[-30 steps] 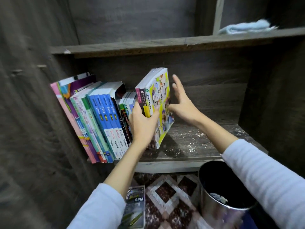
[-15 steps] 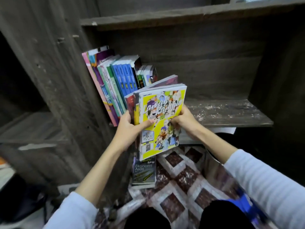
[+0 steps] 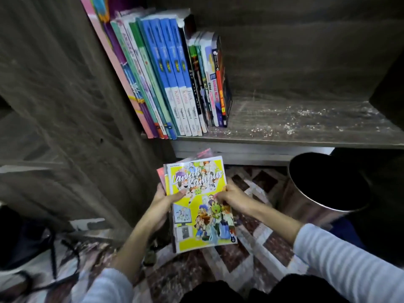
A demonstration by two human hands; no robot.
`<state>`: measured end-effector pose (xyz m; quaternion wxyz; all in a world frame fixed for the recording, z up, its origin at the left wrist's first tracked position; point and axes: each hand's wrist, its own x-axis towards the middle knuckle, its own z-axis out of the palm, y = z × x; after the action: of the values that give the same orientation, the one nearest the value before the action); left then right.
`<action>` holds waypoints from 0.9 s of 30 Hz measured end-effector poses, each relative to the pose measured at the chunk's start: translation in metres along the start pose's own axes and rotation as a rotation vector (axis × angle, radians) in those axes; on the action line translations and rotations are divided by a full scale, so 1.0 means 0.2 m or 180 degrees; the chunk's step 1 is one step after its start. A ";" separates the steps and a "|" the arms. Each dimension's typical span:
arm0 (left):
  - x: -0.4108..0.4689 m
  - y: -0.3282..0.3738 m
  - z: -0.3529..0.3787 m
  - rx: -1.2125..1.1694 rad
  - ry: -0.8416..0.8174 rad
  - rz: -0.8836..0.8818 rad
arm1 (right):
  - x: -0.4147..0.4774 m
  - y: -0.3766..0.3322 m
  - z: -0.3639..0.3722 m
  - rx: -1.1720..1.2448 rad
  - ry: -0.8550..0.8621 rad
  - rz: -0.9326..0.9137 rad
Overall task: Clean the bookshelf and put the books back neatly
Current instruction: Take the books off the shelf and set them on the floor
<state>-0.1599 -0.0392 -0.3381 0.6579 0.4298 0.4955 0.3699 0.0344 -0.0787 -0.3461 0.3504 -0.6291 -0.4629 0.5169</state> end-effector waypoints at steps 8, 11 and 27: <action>0.48 -0.38 0.25 0.0956 0.0130 -0.0731 | 0.25 0.43 -0.13 0.0503 0.0624 0.0947; 0.62 -0.44 0.38 0.1658 -0.0001 -0.1089 | 0.31 0.58 -0.18 0.0587 0.0740 0.1233; 1.14 -0.84 0.67 0.2785 -0.0048 -0.1251 | 0.81 1.14 -0.31 0.0417 0.1209 0.1363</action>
<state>0.0331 0.0819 -0.5530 0.4763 0.5672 0.6718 -0.0079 0.1514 0.0020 -0.5949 0.3536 -0.7740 -0.2114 0.4809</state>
